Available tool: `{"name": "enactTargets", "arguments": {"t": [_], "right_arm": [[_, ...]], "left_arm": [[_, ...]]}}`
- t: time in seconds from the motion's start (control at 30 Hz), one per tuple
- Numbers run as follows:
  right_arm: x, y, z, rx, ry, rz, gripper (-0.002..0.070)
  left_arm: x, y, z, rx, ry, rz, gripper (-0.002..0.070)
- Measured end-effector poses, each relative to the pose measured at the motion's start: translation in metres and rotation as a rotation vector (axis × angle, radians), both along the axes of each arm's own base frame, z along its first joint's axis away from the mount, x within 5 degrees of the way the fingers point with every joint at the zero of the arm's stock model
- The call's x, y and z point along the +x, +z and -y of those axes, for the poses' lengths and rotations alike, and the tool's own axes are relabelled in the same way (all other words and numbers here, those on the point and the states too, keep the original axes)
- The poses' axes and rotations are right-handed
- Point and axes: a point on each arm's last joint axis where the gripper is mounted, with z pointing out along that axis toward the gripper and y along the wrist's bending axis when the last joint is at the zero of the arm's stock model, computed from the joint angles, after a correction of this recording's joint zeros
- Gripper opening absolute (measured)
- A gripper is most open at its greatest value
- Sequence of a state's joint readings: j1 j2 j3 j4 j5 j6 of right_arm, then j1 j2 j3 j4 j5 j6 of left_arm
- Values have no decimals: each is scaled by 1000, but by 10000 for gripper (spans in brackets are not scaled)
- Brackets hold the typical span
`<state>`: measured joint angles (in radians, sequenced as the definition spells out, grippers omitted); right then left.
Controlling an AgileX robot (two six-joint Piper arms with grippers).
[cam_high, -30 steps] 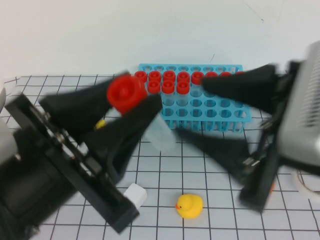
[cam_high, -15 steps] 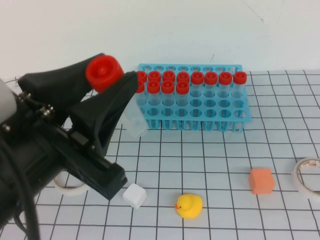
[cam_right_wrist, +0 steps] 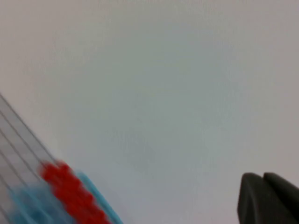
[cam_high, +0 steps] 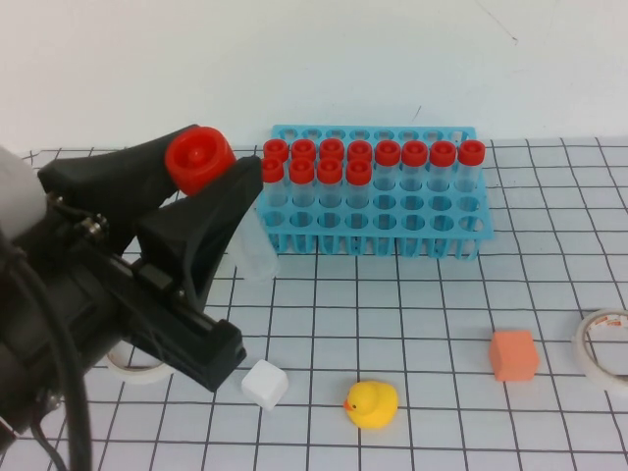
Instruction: Place the test tubes
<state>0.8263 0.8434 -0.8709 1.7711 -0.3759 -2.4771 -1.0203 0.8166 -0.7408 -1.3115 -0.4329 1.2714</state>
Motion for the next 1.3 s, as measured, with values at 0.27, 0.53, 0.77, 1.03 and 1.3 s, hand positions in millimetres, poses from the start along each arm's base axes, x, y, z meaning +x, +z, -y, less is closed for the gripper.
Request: {"name": "enactTargets", "arguments": {"t": [0.27,0.53,0.77,1.03,1.3], "right_arm": [[-58,-1,-43,54,819,-120,-1],[-71,-63,-21,-439,718,-815,-1],[-62,-71,4,-471,376,-919,-1],[-67,-86,43,-360,52,-907,-1],[-89,-123,72,-174,-15,-897,-1]], "left_arm": [[-8,-4,9,11,-134,-45,261],[0,4,19,29,-122,-24,261],[26,23,61,151,-100,64,261],[77,6,103,196,-49,-51,260],[152,-8,80,170,-111,-196,260]]}}
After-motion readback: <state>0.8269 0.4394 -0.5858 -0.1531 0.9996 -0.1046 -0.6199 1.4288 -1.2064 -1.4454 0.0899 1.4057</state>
